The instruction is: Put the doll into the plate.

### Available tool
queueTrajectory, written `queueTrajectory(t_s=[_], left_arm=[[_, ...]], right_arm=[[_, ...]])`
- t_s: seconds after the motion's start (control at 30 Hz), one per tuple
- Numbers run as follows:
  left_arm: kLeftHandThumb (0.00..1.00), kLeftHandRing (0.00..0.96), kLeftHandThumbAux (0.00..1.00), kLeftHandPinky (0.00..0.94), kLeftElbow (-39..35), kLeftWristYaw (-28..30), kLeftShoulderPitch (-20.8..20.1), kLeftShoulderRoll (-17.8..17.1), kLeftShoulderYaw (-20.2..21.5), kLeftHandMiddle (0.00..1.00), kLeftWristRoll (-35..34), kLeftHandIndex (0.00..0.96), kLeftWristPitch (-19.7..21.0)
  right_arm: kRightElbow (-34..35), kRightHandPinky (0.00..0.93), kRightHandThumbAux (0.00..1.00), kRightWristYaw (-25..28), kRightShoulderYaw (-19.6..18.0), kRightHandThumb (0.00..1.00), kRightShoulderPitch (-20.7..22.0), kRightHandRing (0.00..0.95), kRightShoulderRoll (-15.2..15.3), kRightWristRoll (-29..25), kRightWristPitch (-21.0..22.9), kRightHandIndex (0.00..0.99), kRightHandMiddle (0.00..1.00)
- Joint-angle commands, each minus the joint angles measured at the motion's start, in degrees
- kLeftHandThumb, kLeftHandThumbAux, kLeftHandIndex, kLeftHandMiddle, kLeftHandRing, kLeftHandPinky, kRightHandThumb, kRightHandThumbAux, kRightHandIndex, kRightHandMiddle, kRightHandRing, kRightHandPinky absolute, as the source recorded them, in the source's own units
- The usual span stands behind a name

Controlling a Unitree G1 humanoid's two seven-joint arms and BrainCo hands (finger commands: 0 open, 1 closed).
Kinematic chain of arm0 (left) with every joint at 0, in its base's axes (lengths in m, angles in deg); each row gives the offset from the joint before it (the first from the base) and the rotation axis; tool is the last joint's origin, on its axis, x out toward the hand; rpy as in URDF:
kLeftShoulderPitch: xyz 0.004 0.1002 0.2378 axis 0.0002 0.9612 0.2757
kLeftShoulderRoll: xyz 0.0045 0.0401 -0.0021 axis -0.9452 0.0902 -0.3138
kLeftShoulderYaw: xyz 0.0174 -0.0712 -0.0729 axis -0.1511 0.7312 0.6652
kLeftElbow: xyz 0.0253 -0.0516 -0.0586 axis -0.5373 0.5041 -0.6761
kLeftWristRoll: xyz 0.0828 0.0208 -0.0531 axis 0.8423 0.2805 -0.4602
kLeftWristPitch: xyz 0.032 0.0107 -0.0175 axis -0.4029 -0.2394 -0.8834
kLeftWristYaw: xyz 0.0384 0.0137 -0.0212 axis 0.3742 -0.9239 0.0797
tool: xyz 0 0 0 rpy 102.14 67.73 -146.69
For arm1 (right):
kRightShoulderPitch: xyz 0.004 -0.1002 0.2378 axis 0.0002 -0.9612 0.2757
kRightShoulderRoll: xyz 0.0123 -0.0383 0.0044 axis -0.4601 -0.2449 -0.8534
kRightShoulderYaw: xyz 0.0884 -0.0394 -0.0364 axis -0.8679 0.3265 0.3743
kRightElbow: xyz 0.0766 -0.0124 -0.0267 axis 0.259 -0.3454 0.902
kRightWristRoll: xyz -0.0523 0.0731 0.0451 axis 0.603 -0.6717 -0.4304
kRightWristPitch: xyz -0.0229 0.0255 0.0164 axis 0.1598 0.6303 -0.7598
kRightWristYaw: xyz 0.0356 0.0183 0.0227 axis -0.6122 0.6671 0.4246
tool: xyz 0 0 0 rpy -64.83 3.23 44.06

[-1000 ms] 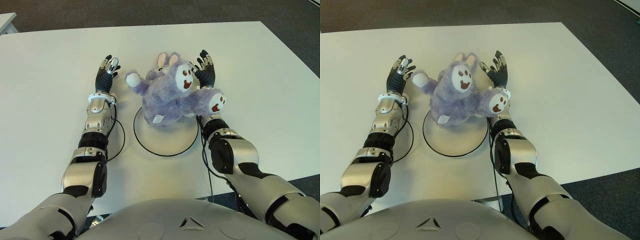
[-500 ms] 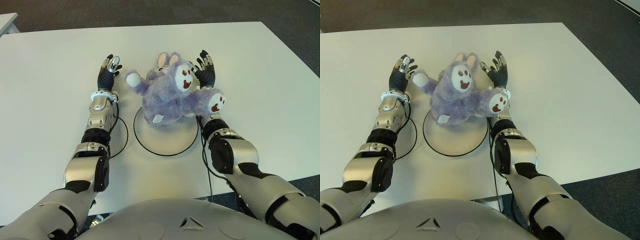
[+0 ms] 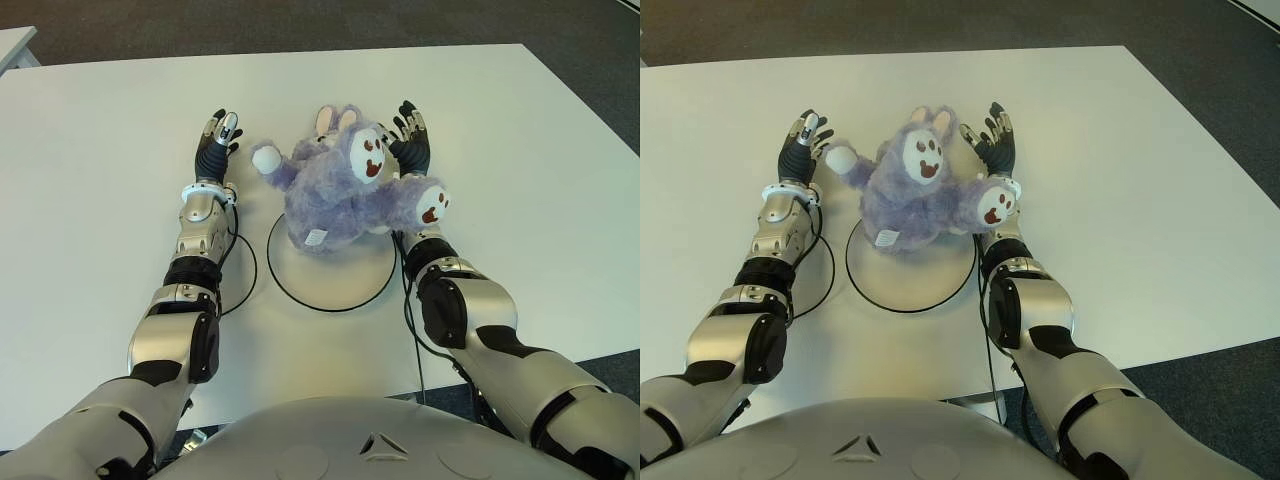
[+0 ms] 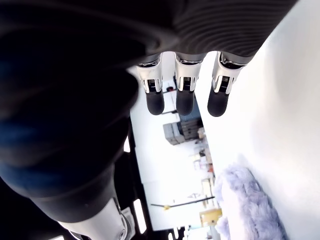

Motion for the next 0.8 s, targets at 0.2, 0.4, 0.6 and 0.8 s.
queueTrajectory(t_s=[0.2, 0.4, 0.6, 0.8], left_arm=[[0.0, 0.163, 0.361, 0.101, 3.17, 0.51, 3.06, 1.0, -0.09, 0.134, -0.21, 0.0, 1.76], [0.0, 0.17, 0.368, 0.129, 3.29, 0.64, 3.07, 0.9, -0.09, 0.138, -0.23, 0.0, 1.59], [0.0, 0.18, 0.38, 0.132, 3.67, 0.54, 3.05, 0.9, 0.01, 0.155, -0.21, 0.0, 0.44], [0.0, 0.183, 0.397, 0.144, 4.07, 0.66, 3.1, 0.84, 0.16, 0.17, -0.26, 0.016, -1.44]], right_arm=[[-1.17, 0.118, 0.887, -0.1, -0.51, 0.316, -3.17, 0.081, -0.88, -0.83, -0.28, 0.111, 0.095], [-1.2, 0.11, 0.885, -0.37, -0.47, 0.298, -3.11, 0.073, -0.91, -0.71, -0.2, 0.111, 0.09], [-1.17, 0.109, 0.882, -0.28, -0.42, 0.288, -3.14, 0.075, -0.91, -0.69, -0.21, 0.112, 0.09], [-1.14, 0.096, 0.884, -0.13, -0.09, 0.265, -3.21, 0.065, -0.73, -0.36, -0.2, 0.103, 0.083]])
